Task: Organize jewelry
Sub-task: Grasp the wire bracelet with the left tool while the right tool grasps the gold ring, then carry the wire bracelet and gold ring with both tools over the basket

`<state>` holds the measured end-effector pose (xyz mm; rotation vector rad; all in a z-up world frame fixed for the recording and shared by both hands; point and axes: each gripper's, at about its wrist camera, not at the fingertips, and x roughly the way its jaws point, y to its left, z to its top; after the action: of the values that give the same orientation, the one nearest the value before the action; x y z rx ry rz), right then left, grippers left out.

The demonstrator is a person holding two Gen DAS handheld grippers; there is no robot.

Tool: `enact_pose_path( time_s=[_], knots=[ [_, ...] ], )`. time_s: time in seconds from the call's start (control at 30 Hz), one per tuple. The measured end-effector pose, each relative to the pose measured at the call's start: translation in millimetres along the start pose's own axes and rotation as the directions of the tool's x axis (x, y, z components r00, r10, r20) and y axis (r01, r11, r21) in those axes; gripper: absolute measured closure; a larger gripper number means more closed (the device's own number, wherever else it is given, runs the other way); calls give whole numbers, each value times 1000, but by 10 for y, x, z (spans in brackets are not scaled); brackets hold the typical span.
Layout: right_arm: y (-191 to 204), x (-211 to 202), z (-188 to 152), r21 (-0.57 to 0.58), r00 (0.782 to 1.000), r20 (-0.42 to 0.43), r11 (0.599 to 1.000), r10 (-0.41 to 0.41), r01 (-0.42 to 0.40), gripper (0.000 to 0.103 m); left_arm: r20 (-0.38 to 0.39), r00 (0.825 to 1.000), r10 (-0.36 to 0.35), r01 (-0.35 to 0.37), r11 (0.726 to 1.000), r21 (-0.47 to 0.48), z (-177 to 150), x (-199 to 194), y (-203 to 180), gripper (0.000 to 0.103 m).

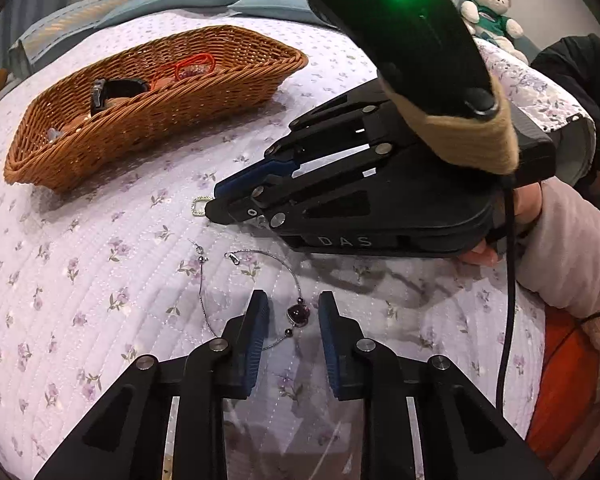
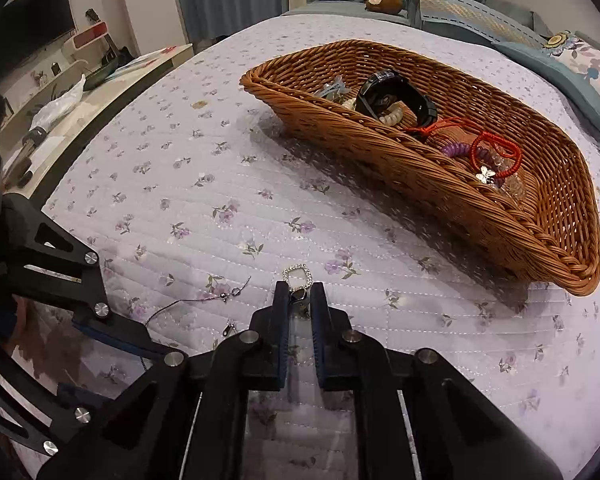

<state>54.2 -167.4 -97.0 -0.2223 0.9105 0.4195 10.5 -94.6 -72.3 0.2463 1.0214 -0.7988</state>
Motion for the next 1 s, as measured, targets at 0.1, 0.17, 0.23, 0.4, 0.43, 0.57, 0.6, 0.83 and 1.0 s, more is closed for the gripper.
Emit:
enact_pose_path(
  time_s=[0.1, 0.17, 0.23, 0.4, 0.43, 0.57, 0.6, 0.83, 1.0],
  knots=[
    [2, -9, 2, 1, 1000, 7, 1000, -1, 1, 91, 4, 1000, 12, -12, 1000, 9, -1, 7, -30, 80],
    [-15, -30, -4, 7, 1000, 11, 1000, 1, -2, 91, 8, 1000, 20, -20, 1000, 14, -30, 4, -29, 90],
    [-28, -41, -9, 12, 1000, 15, 1000, 3, -3, 91, 10, 1000, 25, -25, 1000, 10, -30, 2, -32, 92],
    [-51, -102, -12, 20, 1000, 30, 1000, 5, -6, 91, 32, 999, 39, -40, 999, 8, -73, -30, -25, 92],
    [-61, -115, -11, 23, 999, 33, 1000, 4, -5, 91, 37, 998, 42, -43, 999, 5, -76, -31, -23, 92],
    [-101, -187, -4, 38, 999, 53, 999, 6, -8, 91, 57, 997, 43, -42, 999, -13, -83, -109, 15, 92],
    [-109, -195, 1, 41, 999, 54, 999, 5, -7, 91, 62, 997, 42, -41, 999, -16, -82, -140, 28, 92],
    [-138, -340, 36, 57, 995, 97, 998, 19, -24, 91, 102, 994, 46, -40, 998, -57, -83, -295, 111, 92],
    [-206, -583, 96, 97, 983, 176, 993, 46, -64, 91, 171, 985, 39, -23, 995, -96, 14, -512, 189, 92]
  ],
)
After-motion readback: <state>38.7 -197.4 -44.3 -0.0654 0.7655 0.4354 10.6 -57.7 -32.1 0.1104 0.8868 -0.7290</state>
